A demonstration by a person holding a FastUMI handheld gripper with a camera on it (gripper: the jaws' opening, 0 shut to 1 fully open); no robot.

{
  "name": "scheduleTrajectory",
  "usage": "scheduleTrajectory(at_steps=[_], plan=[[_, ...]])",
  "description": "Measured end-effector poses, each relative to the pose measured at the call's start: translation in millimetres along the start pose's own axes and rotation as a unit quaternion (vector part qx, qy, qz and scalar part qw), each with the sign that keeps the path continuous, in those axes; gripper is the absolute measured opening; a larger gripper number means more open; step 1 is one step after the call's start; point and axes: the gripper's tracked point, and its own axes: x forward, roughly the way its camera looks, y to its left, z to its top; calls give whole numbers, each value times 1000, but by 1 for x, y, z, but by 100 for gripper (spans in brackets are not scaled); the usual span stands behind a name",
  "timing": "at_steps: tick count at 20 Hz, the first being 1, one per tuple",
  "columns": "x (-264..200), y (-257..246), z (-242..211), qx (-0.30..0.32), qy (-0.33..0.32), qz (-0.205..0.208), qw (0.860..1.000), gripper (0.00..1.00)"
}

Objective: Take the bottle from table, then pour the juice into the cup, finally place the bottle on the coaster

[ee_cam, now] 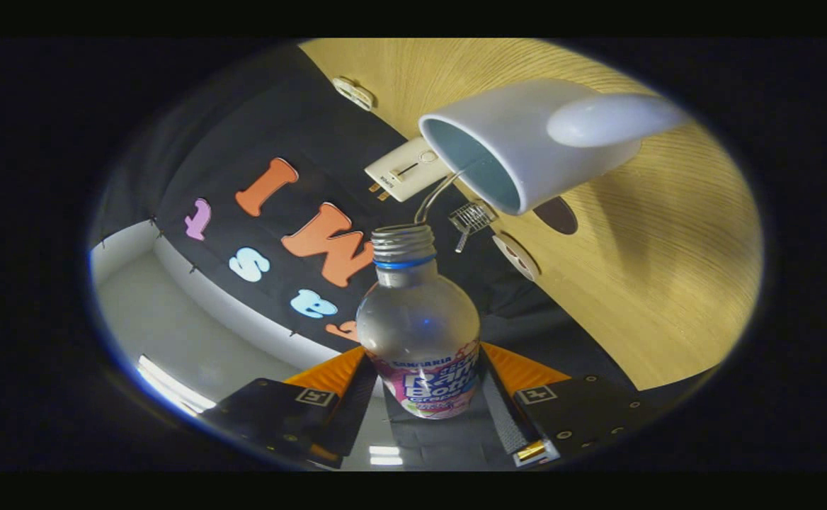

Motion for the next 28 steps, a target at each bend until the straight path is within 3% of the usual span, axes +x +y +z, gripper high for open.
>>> scheduleTrajectory(at_steps=[4,15,28], plan=[[-3,10,1,15,1,27,1000,78],[-5,14,0,33,5,43,999,78],[-4,13,-2,23,8,39,999,78]])
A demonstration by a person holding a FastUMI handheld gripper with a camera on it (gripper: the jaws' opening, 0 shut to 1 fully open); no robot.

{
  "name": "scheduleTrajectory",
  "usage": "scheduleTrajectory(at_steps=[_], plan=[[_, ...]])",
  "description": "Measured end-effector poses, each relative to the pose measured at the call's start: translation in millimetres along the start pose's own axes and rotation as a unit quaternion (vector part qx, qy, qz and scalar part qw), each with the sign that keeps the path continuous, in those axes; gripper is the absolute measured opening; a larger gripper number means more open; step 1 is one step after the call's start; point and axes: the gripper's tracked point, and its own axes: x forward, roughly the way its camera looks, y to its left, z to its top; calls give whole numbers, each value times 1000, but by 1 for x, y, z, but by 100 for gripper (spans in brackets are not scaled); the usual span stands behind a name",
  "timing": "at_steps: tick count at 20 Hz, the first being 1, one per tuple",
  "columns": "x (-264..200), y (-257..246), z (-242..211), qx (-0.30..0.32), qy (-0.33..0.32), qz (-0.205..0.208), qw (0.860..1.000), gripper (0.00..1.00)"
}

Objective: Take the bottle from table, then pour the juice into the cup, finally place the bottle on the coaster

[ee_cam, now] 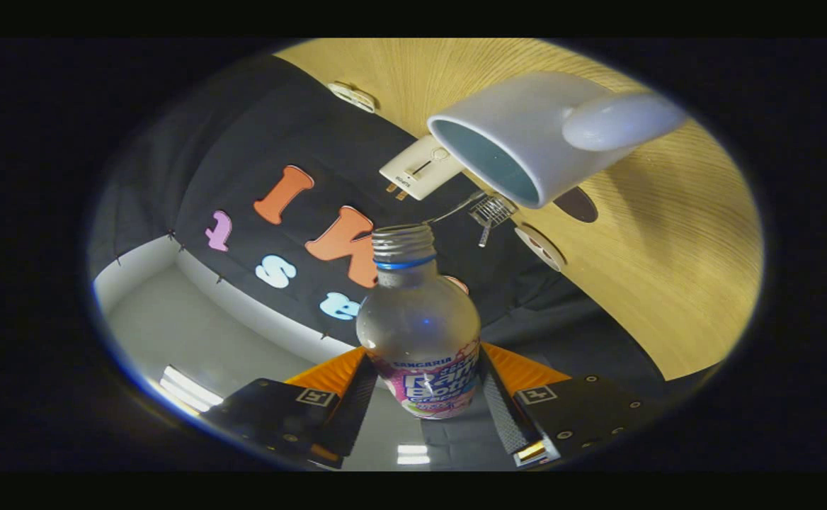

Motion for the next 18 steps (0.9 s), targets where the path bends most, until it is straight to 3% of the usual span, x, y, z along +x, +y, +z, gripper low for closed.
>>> scheduleTrajectory(at_steps=[4,6,10,15,16,18], plan=[[-2,-8,-1,-15,2,-11,1000,77],[-3,-23,8,-67,-22,-46,996,77],[-10,-30,33,-193,-67,-93,975,77],[-10,-17,55,-340,-102,-116,928,77],[-7,-10,53,-375,-97,-117,915,77],[-3,-4,57,-460,-100,-128,873,77]])
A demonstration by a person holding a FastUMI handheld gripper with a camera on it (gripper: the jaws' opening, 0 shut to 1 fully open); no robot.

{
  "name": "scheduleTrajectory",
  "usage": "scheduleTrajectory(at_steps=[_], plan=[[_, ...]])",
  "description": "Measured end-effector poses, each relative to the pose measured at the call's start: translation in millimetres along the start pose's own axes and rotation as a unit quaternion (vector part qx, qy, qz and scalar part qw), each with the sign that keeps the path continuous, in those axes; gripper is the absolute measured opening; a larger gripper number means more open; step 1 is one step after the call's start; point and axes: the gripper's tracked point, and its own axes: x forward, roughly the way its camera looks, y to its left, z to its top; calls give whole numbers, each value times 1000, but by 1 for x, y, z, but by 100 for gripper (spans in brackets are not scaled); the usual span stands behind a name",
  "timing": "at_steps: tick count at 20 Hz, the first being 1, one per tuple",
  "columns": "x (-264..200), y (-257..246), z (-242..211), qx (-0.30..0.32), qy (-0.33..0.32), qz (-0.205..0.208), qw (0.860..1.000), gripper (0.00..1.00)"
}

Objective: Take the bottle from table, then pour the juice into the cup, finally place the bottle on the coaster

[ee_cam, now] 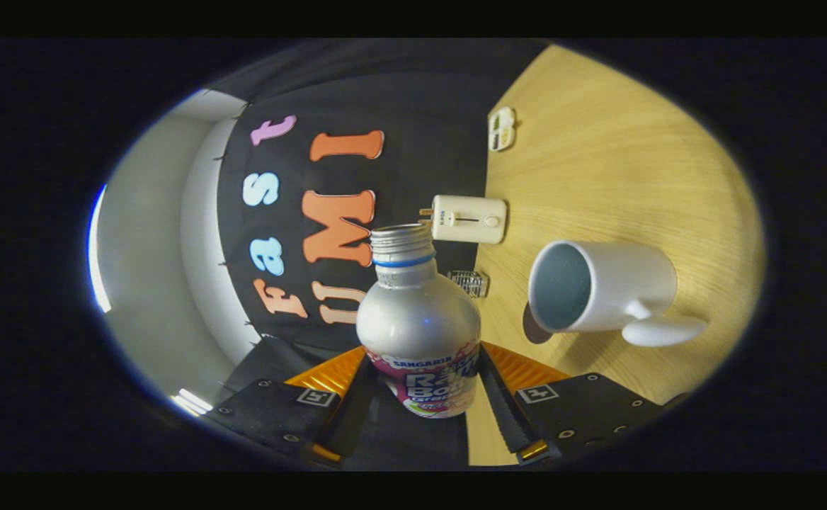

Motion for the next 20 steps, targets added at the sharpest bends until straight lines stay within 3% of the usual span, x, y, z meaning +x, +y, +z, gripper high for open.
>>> scheduleTrajectory(at_steps=[5,9,14,20], plan=[[11,24,9,-180,-20,3,983,77],[29,39,-8,-294,-27,7,955,78],[61,30,-32,-363,-11,1,932,78],[100,-2,-29,-433,-15,-47,900,78]])
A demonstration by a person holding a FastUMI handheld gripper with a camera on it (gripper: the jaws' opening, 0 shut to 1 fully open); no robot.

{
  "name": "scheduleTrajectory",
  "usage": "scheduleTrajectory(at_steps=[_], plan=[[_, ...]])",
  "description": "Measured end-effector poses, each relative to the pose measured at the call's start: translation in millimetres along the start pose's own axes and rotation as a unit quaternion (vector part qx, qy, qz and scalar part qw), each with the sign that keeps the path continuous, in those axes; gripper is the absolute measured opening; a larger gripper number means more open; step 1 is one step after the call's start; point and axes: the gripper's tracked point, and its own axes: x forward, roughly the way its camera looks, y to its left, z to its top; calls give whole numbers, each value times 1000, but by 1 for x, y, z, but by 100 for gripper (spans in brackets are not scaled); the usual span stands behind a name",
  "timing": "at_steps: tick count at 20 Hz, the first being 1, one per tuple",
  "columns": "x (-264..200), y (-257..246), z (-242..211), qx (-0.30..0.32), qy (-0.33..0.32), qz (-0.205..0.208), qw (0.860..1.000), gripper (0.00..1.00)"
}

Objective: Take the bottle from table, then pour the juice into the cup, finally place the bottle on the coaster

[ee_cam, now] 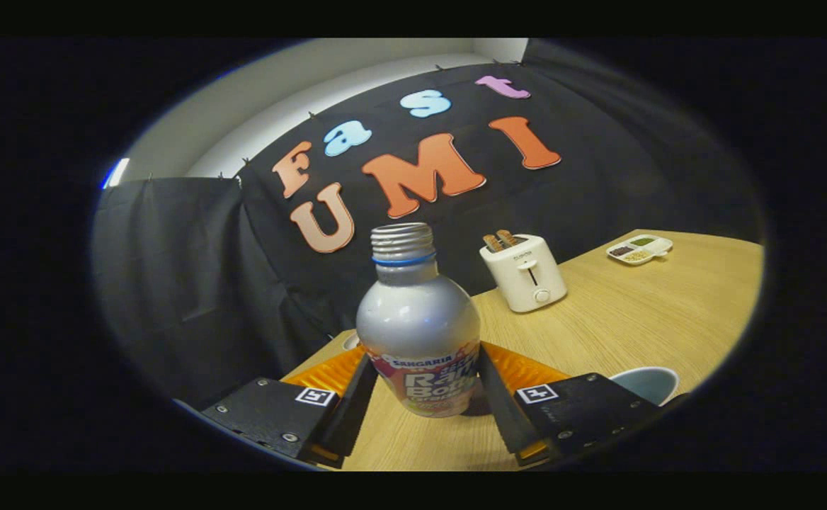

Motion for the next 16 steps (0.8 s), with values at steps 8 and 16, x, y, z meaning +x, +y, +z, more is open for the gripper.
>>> scheduleTrajectory(at_steps=[8,16], plan=[[34,-6,-24,-65,20,-19,997,78],[44,-22,-38,-81,36,-43,995,78]])
